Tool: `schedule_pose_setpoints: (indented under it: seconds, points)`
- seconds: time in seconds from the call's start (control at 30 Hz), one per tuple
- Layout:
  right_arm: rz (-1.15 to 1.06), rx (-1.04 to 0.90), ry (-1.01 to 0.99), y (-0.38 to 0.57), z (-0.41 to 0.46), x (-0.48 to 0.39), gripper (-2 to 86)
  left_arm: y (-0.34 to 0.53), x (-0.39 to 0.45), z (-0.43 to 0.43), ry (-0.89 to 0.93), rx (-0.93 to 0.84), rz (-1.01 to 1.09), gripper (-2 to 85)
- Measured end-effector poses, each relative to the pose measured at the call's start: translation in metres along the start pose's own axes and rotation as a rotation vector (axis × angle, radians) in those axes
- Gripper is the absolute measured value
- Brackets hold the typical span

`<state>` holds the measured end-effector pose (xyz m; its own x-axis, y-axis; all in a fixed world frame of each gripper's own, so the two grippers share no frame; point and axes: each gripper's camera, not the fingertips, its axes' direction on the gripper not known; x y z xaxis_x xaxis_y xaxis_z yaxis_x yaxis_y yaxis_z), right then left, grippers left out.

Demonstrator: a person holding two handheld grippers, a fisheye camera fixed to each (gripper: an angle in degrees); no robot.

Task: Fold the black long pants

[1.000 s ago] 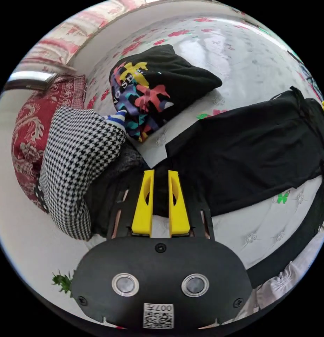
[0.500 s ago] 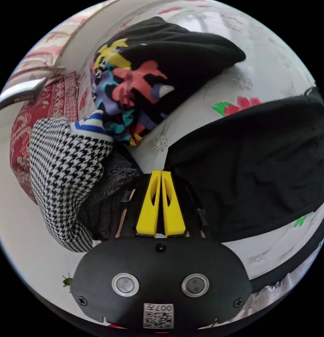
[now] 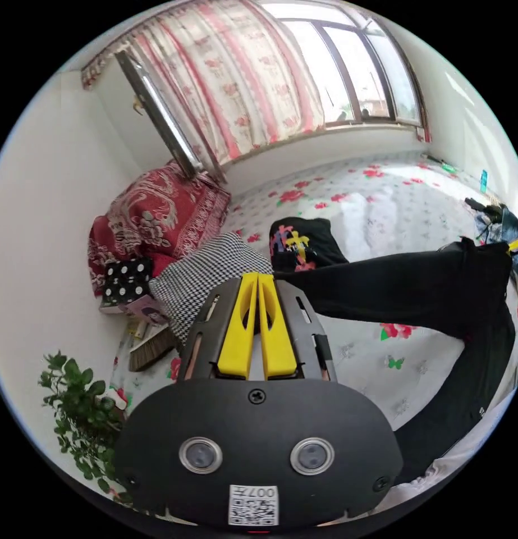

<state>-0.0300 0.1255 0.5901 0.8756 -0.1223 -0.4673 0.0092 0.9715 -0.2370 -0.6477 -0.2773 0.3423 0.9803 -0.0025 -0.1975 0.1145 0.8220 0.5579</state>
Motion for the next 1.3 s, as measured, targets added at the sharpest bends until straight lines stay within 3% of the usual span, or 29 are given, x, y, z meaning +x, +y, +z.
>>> schedule_pose_setpoints:
  seconds: [0.13,0.27,0.37,0.7,1.0,1.2,1.3]
  points:
    - [0.042,0.091,0.034,0.076,-0.040,-0.013,0.1,0.070,-0.043,-0.109,0.045,0.101,-0.162,-0.9]
    - [0.087,0.016,0.019,0.145,-0.015,-0.026,0.1,0.180,-0.049,-0.107,0.214,-0.171,-0.379,-0.3]
    - [0.152,-0.095,-0.007,0.168,0.011,-0.019,0.1,0.209,-0.022,-0.077,0.318,-0.316,-0.350,3.0]
    - [0.132,-0.136,0.018,0.123,-0.021,0.001,0.0,0.114,0.020,0.081,0.500,-0.577,-0.347,12.3]
    - [0.125,-0.182,0.044,0.076,-0.045,0.027,0.0,0.040,0.058,0.222,0.338,-0.857,-0.259,14.1]
    - [0.137,-0.188,0.050,0.045,-0.051,0.043,0.0,0.004,0.084,0.204,0.269,-0.736,0.018,4.7]
    - [0.143,-0.174,0.063,0.021,-0.062,0.056,0.0,-0.023,0.036,0.170,0.382,-0.634,-0.066,0.5]
